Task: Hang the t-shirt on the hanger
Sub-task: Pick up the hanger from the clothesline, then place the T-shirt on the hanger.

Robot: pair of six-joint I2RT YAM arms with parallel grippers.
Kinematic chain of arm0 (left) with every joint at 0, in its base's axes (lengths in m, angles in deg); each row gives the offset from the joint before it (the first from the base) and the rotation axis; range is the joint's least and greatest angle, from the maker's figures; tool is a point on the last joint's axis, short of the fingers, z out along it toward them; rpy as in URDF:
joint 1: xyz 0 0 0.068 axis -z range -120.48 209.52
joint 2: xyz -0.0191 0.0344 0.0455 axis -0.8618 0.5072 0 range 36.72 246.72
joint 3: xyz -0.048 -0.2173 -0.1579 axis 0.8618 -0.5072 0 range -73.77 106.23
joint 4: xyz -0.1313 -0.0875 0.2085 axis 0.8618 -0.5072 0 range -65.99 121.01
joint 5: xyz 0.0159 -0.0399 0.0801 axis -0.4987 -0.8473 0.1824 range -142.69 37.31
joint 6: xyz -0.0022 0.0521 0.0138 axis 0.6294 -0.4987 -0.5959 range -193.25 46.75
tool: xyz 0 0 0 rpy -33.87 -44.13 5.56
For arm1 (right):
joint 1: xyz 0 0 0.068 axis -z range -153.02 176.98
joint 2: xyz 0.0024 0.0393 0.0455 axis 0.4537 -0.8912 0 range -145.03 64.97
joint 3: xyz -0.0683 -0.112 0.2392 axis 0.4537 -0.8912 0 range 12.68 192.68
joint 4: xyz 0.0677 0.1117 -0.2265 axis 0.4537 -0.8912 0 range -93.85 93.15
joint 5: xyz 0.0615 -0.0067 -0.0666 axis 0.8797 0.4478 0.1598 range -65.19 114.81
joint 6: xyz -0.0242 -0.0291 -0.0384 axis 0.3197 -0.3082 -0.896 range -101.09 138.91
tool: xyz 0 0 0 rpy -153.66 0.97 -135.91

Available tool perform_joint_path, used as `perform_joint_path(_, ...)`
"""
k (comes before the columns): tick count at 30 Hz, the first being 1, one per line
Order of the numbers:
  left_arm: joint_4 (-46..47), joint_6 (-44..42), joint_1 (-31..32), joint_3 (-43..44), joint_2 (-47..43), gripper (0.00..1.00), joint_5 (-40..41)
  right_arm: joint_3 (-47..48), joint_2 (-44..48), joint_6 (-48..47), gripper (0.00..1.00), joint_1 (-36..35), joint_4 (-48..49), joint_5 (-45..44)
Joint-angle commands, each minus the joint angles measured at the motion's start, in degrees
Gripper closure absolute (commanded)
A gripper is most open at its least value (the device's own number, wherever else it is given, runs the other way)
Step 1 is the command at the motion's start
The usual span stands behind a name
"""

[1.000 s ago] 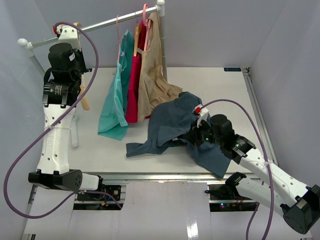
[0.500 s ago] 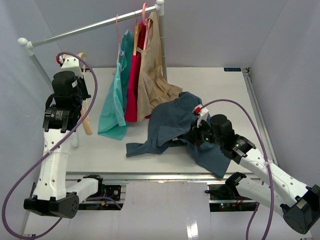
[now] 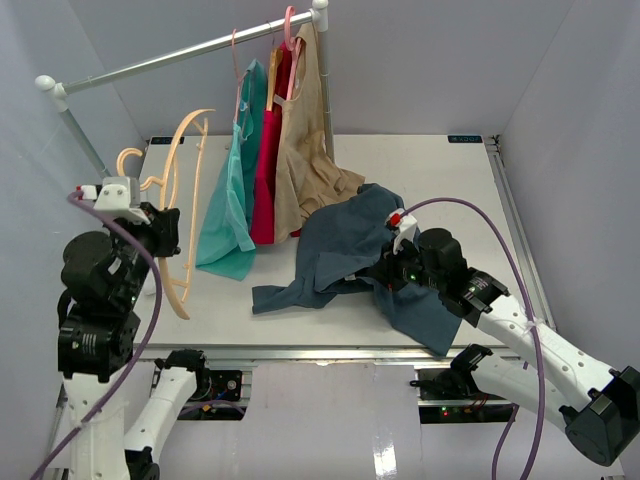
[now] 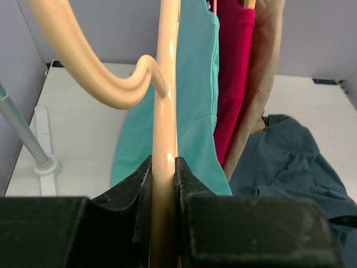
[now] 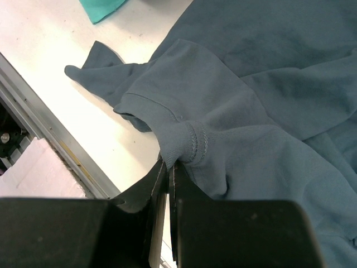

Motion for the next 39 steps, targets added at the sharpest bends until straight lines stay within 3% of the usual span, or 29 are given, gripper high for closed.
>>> perform_joint_path(1, -1.83, 2.00, -0.16, 4.63, -1.88, 1.00, -1.15, 1.18, -0.08, 0.99, 0.92, 0.12, 1.10, -3.40)
perform_joint_path(6, 6.69, 2.79, -0.15, 5.60, -3.63, 1.00, -13.20, 2.00, -2.52, 5.86, 0.92, 1.44, -0.35, -22.42)
perform_joint_path(11, 12.88, 6.79, -0.15, 4.69, 3.64, 1.00, -35.82, 5.51, -5.61, 8.08, 0.92, 3.99, -2.27, -27.26)
perform_joint_path(13, 16.14, 8.01, -0.15, 3.14, 5.19, 1.00, -41.87, 7.78, -6.10, 8.57, 0.92, 4.89, -3.00, -28.31)
perform_joint_path(16, 16.72, 6.31, -0.15, -0.15, 7.79, 1.00, -44.81, 11.61, -8.18, 8.34, 0.92, 6.44, -6.16, -29.27)
perform_joint_path(28, 17.14, 5.16, 6.27, -16.45, 4.61, 1.00, -44.81, 25.56, -13.58, 7.04, 0.92, 11.37, -12.24, -27.52)
perform_joint_path(35, 19.41, 5.75, 19.89, -18.57, 8.16, 1.00, -34.27, 24.79, -14.04, 6.22, 0.92, 12.75, -12.20, -26.63)
perform_joint_path(39, 21.05, 5.73, 31.24, -18.45, 10.14, 1.00, -22.72, 23.95, -13.61, 5.99, 0.92, 13.53, -12.17, -25.99)
